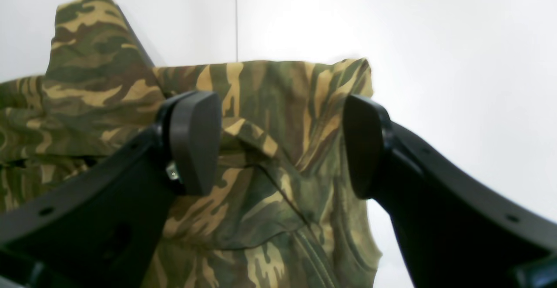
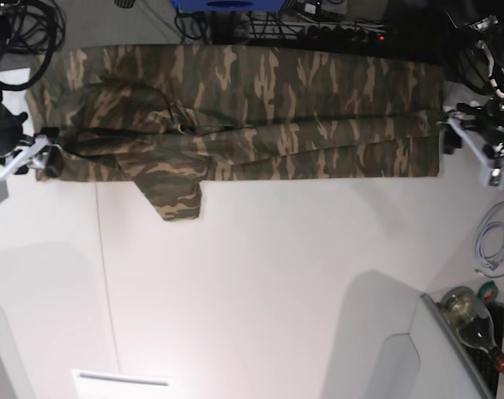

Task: Layout the t-shirt on the table in an organized manner, then fold the t-shirt properly
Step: 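Open both grippers and release the folded shirt, then push the protruding sleeve into the folded strip with the right gripper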

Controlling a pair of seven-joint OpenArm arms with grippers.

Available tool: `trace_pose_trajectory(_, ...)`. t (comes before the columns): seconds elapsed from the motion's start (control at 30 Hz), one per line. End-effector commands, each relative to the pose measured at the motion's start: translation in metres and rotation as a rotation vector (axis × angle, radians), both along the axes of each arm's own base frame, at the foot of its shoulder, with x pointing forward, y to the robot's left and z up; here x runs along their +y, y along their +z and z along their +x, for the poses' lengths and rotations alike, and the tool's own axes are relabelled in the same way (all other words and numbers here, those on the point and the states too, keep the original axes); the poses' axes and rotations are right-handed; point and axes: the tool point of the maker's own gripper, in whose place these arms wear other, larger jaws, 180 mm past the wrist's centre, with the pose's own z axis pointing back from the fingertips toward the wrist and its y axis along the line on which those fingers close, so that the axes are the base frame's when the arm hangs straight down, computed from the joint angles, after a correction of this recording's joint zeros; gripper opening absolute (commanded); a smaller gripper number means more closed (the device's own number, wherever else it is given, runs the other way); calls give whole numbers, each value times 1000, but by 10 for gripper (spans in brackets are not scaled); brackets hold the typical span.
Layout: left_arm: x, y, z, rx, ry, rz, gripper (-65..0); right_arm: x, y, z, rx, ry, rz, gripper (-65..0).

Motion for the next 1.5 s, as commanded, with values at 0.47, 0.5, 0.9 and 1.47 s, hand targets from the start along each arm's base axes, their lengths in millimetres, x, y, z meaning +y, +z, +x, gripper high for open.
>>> trace_pose_trajectory(0.47,-20,-15,-1,-18,18,-82,-650,141,-43,118,78,317,144,-231)
trace_pose_trajectory(0.5,-19,-15,-1,-18,19,-80,-650,145,-47,118,89,322,146,-231)
trace_pose_trajectory(0.9,-15,-16,-6,-3,16,-69,-650,158,-59,114,89,327,166,-449)
trace_pose_trajectory(1.47,-1,-20,-6,-30,13,-70,-650,208,8,44,-13,483,179,-645)
